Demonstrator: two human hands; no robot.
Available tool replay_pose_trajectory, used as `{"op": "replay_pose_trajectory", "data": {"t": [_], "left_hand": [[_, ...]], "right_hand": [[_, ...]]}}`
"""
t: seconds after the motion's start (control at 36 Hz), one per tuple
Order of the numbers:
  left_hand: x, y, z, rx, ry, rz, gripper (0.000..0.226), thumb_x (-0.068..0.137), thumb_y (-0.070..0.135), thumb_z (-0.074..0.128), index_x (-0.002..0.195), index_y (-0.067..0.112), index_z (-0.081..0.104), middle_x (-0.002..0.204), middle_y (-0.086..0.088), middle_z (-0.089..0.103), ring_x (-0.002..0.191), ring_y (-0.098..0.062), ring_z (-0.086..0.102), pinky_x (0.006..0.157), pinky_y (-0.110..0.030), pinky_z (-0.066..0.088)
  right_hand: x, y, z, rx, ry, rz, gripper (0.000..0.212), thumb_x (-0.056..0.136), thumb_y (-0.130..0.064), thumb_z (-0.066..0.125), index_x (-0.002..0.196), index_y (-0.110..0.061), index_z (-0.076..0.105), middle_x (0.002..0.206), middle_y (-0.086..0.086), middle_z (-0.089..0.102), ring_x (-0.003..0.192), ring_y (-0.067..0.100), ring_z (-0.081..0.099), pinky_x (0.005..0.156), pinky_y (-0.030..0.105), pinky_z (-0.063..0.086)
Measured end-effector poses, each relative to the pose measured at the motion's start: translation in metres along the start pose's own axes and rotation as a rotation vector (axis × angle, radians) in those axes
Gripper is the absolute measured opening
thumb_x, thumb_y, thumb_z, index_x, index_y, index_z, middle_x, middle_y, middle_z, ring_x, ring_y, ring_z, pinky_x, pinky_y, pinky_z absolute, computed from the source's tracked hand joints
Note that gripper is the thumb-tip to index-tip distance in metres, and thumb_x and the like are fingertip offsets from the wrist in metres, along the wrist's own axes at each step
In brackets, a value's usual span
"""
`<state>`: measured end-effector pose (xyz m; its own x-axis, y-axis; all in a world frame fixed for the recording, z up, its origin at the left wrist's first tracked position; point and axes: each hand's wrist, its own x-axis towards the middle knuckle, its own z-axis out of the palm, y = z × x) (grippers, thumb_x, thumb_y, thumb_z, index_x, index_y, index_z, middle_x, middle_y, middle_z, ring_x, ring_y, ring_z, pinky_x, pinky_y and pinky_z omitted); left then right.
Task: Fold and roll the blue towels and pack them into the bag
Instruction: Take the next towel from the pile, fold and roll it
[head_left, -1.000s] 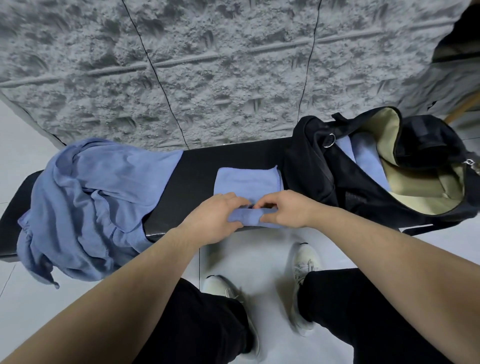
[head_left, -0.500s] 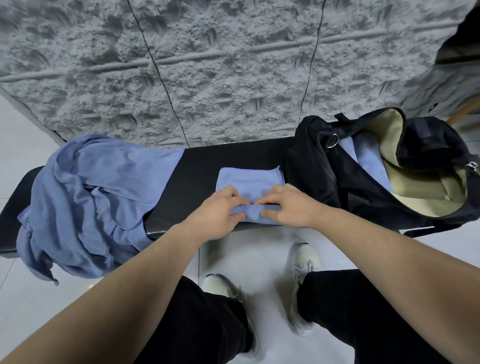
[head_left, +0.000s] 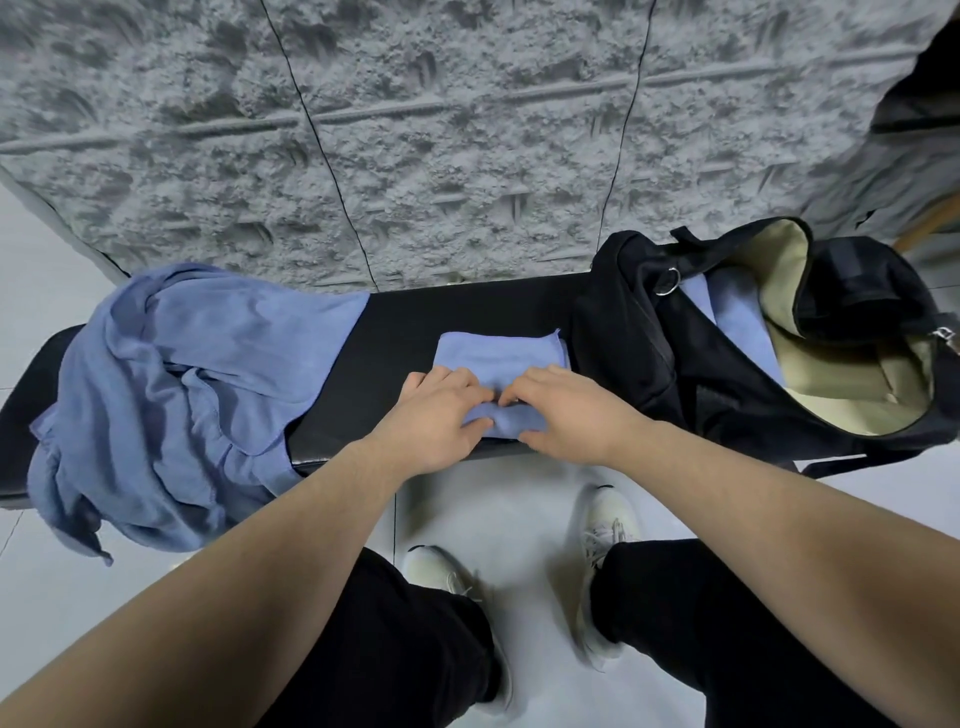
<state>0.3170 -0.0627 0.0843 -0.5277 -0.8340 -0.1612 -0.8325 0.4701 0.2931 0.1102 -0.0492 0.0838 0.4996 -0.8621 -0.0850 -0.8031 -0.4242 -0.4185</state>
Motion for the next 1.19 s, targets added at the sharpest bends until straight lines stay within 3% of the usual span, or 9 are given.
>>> {"op": "replay_pose_trajectory", "data": {"t": [0.08,0.17,0.33,0.53,0.64,0.72,0.89,1.06,1.19], "left_hand": [[-0.004,-0.003,0.000,-0.009,0.089,0.063,0.032,0.094,0.032,0.050,0.126,0.037,0.054,0.111,0.015,0.048,0.108,-0.009,0.038,0.090,-0.024,0.018],[-0.003,-0.005,0.000,0.001,0.156,0.114,0.035,0.090,0.032,0.059,0.125,0.034,0.058,0.112,0.015,0.051,0.110,-0.010,0.042,0.091,-0.023,0.019],[0.002,-0.007,0.000,0.014,0.119,0.140,0.044,0.083,0.033,0.068,0.125,0.035,0.056,0.113,0.016,0.052,0.108,-0.011,0.044,0.086,-0.024,0.022],[0.006,0.000,-0.005,-0.168,0.114,0.067,0.013,0.084,0.022,0.065,0.094,0.029,0.070,0.087,0.012,0.066,0.081,-0.012,0.059,0.074,-0.038,0.051],[0.010,-0.005,-0.002,-0.176,0.078,0.043,0.016,0.088,0.021,0.058,0.091,0.029,0.071,0.081,0.007,0.068,0.077,-0.019,0.063,0.068,-0.041,0.053],[0.012,-0.008,0.002,-0.201,0.086,0.022,0.011,0.087,0.018,0.058,0.085,0.023,0.068,0.077,0.006,0.065,0.073,-0.021,0.061,0.066,-0.044,0.051],[0.016,-0.007,0.003,-0.194,0.052,-0.015,0.013,0.084,0.022,0.056,0.071,0.024,0.061,0.065,0.007,0.061,0.063,-0.017,0.058,0.058,-0.041,0.049],[0.010,-0.005,-0.001,-0.206,0.008,-0.021,0.016,0.088,0.023,0.056,0.091,0.029,0.071,0.080,0.009,0.065,0.083,-0.017,0.053,0.080,-0.031,0.037],[0.007,-0.006,-0.001,-0.267,-0.057,-0.019,0.023,0.085,0.029,0.051,0.098,0.029,0.070,0.084,0.014,0.062,0.087,-0.014,0.054,0.082,-0.031,0.041]], "right_hand": [[0.001,0.003,-0.001,0.026,0.019,0.027,0.032,0.088,-0.028,0.064,0.120,-0.025,0.061,0.113,-0.008,0.061,0.104,0.014,0.050,0.094,0.027,0.039],[0.002,0.005,-0.002,0.035,0.008,0.041,0.031,0.089,-0.030,0.064,0.119,-0.026,0.063,0.113,-0.008,0.063,0.106,0.015,0.053,0.093,0.026,0.039],[0.005,0.010,-0.006,0.116,-0.028,0.098,0.034,0.088,-0.029,0.067,0.122,-0.027,0.064,0.120,-0.010,0.064,0.112,0.008,0.053,0.095,0.020,0.037],[0.008,0.017,0.000,0.219,-0.026,0.134,0.031,0.084,-0.035,0.069,0.115,-0.035,0.066,0.111,-0.010,0.064,0.108,0.009,0.054,0.098,0.032,0.043],[0.005,0.014,0.000,0.096,0.065,0.081,0.028,0.085,-0.040,0.068,0.113,-0.036,0.066,0.106,-0.010,0.060,0.106,0.016,0.045,0.097,0.040,0.041],[0.004,0.014,-0.002,-0.032,0.035,0.078,0.048,0.082,-0.043,0.072,0.127,-0.037,0.058,0.116,-0.010,0.051,0.102,0.008,0.030,0.098,0.033,0.034],[0.008,0.013,0.000,-0.065,0.044,0.075,0.048,0.082,-0.033,0.071,0.128,-0.028,0.056,0.119,-0.009,0.057,0.113,0.018,0.044,0.094,0.032,0.036],[0.006,0.012,-0.001,0.014,0.015,0.078,0.036,0.084,-0.031,0.068,0.119,-0.027,0.061,0.104,-0.013,0.060,0.104,0.018,0.050,0.085,0.028,0.038],[-0.001,0.008,-0.007,0.062,-0.050,0.099,0.030,0.085,-0.030,0.064,0.115,-0.028,0.064,0.099,-0.008,0.064,0.095,0.017,0.054,0.080,0.031,0.045]]}}
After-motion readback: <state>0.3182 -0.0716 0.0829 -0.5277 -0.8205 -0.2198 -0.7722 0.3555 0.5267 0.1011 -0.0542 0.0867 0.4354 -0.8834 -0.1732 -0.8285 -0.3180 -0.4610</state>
